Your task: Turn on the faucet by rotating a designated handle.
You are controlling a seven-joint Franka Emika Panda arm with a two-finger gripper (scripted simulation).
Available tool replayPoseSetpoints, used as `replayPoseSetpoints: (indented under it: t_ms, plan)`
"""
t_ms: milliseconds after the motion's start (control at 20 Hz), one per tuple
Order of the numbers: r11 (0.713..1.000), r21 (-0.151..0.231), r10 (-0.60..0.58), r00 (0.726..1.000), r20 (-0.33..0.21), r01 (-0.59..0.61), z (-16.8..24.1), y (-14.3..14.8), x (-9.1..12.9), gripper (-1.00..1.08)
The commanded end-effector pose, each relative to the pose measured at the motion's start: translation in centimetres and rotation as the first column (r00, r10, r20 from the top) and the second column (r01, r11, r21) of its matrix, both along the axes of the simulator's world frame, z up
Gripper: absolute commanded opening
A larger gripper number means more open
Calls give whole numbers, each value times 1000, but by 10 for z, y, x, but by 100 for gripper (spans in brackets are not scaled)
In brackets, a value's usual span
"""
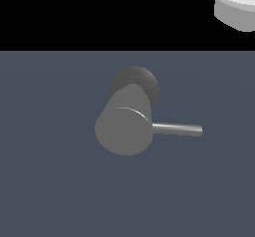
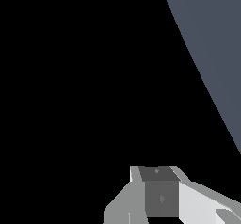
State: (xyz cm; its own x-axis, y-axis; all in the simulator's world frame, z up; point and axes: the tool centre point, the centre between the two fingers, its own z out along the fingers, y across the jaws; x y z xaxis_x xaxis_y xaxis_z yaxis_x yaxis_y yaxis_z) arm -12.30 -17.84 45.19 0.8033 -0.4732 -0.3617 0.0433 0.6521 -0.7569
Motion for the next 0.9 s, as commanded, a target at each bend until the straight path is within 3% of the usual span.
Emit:
replayPoseSetpoints:
  t_ms: [0, 200, 400, 600, 850]
  plan:
    - [991, 66, -117, 993, -24, 118, -22, -33, 2, -100]
    - [944, 164, -270, 957, -109, 285, -68, -78, 2, -100]
    - [871, 235, -380, 896, -231, 431, -124, -110, -2, -100]
    - [793, 274, -438, 821, -366, 545, -184, -127, -9, -100]
    - [719, 288, -448, 738, -505, 633, -246, -129, -18, -100]
